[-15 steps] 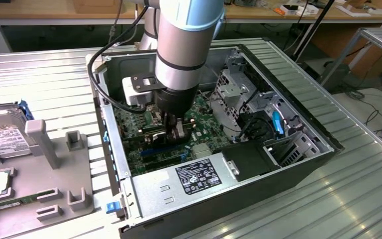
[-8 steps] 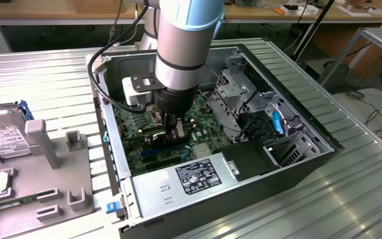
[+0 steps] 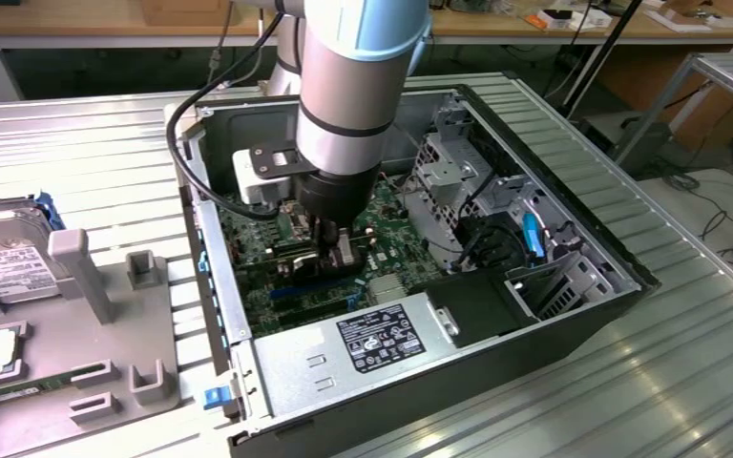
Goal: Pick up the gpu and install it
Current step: 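Insert the gpu into the slot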
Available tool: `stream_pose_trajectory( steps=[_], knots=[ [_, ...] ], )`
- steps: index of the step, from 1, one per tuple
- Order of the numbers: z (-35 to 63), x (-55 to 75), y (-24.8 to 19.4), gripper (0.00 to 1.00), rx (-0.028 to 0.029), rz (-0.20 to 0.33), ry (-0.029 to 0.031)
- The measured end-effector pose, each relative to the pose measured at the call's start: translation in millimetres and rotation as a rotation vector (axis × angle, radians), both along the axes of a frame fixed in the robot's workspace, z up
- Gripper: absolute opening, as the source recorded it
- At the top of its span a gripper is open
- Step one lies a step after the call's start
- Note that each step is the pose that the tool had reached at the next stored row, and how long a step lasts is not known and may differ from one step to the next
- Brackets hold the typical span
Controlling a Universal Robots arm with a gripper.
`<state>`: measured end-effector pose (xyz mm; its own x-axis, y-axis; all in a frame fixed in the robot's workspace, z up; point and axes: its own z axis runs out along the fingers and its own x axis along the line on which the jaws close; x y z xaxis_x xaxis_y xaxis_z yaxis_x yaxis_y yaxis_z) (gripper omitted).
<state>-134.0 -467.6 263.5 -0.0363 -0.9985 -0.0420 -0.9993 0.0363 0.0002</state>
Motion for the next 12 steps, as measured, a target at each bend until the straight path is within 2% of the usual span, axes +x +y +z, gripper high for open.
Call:
stream_pose_trajectory(
  steps=[12],
  knots=[
    [0.0, -0.4, 0.0, 0.27, 0.0002, 0.0, 0.0001]
  ],
)
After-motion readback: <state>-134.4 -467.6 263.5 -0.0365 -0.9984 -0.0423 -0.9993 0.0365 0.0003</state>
